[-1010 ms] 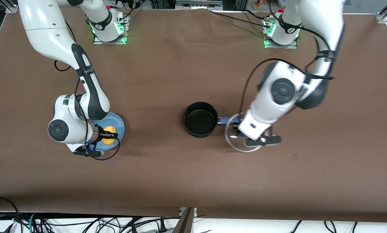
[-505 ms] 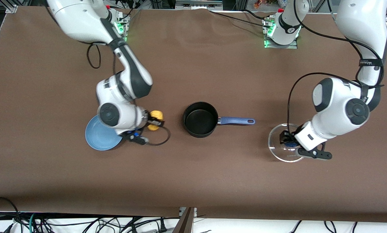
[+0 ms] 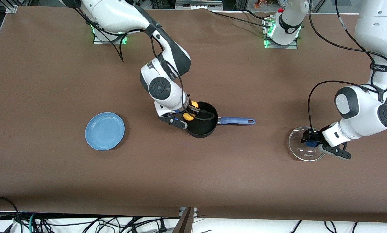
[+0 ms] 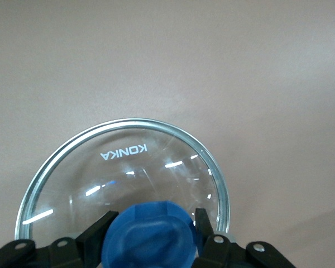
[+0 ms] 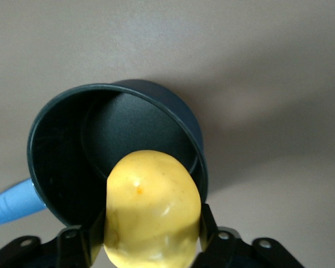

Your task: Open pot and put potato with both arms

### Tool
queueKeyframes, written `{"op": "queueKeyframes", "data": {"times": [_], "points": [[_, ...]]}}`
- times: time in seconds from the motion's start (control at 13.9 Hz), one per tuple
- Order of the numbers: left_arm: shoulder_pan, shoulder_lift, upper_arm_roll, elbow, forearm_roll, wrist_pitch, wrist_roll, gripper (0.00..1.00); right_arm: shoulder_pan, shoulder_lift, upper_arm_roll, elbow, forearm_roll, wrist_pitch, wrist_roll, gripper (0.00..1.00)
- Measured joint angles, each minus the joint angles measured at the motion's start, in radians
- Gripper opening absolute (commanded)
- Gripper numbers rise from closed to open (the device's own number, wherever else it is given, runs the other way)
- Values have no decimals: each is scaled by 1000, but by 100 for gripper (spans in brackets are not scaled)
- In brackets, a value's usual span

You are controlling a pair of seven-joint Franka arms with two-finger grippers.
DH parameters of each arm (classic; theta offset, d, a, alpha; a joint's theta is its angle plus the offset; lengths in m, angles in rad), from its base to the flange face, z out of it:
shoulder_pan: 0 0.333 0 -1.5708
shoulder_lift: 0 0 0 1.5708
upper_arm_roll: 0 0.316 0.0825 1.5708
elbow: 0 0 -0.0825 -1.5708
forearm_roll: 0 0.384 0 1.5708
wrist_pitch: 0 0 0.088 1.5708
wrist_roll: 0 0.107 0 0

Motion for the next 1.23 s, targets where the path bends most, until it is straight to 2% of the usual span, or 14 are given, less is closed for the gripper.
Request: {"op": "queueKeyframes", "data": {"times": [0.14,0.22,0.29,0.36,0.58,0.72,0.87,1.08,1.23], "points": [[8,23,1,-25,-5,46,34,60,-4,6,-7,8,0,0,-22,100],[12,32,1,-35,-6,65,46,67,-8,6,-9,16,0,-13,-30,100],[16,35,1,-37,-23,71,55,87,-11,4,-12,32,0,-36,-33,100],[18,37,2,-39,-35,71,63,100,-14,-1,-17,53,0,-69,-34,100],[19,31,6,-32,-44,56,61,100,-67,-65,-80,80,-2,-214,-131,100],[17,0,6,-9,-45,-25,37,100,-145,-131,-137,79,-1,-367,-324,100],[17,-44,7,28,-42,-140,-2,100,-185,-207,-219,46,0,-449,-490,100],[12,-121,9,89,30,-313,-122,100,-190,-399,-332,-134,0,-479,-693,100],[-7,-175,8,129,90,-432,-251,100,-190,-554,-376,-268,-41,-502,-759,100]]}}
